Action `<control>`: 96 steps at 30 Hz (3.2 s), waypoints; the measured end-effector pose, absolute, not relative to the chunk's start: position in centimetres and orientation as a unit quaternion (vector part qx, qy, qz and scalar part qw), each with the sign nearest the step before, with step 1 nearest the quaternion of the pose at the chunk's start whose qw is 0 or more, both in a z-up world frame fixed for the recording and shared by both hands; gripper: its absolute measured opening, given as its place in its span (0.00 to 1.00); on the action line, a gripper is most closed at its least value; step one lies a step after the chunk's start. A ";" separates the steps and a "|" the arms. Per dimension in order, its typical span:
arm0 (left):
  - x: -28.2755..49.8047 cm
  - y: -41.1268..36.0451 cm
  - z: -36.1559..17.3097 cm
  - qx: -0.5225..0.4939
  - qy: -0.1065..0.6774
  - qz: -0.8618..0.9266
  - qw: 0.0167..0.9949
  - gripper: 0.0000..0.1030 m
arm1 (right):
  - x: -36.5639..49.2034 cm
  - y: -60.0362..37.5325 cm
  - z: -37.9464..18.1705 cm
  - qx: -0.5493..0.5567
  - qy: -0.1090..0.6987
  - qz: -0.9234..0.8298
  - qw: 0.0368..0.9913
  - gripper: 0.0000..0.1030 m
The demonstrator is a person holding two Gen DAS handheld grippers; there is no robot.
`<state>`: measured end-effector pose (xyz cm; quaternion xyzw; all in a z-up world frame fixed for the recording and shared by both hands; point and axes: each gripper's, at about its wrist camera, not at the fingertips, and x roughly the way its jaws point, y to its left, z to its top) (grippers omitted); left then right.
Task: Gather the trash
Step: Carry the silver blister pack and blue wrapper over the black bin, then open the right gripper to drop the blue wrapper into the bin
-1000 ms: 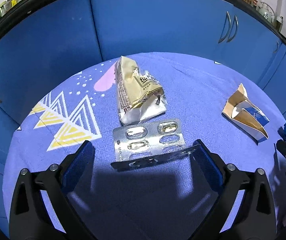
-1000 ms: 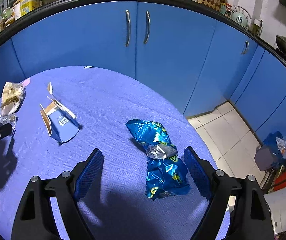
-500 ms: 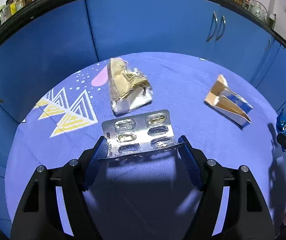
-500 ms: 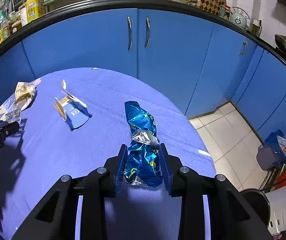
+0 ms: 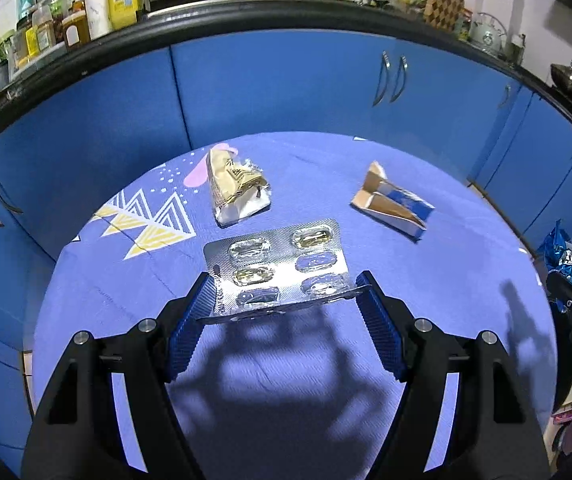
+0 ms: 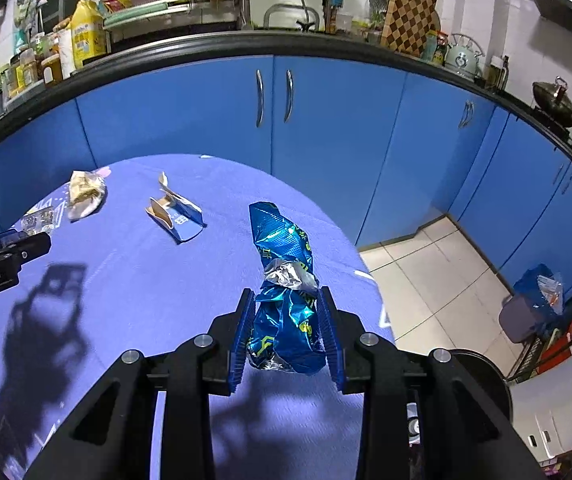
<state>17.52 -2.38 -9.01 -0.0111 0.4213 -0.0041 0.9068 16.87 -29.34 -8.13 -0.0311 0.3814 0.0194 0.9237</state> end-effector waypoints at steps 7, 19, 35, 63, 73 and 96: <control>14.8 -3.3 -7.2 -0.010 0.407 -0.016 0.913 0.70 | 13.7 -29.2 -6.0 -0.033 0.361 0.012 0.932 0.31; 11.1 -6.7 -3.9 0.012 0.376 -0.048 0.925 0.70 | 9.6 -30.7 -3.1 -0.037 0.330 -0.009 0.943 0.31; 9.6 -17.5 -2.2 0.072 0.363 -0.128 0.920 0.70 | 6.0 -37.3 -1.7 -0.039 0.300 -0.082 0.950 0.31; 10.9 -26.9 -2.9 0.111 0.361 -0.185 0.907 0.70 | 8.8 -46.5 -4.5 0.022 0.320 -0.138 0.937 0.31; 11.8 -27.3 -3.5 0.114 0.365 -0.190 0.905 0.70 | 9.7 -47.1 -4.5 0.028 0.313 -0.146 0.938 0.33; 12.2 -29.3 -4.4 0.126 0.370 -0.203 0.898 0.70 | 8.3 -49.1 -4.8 0.028 0.292 -0.195 0.936 0.79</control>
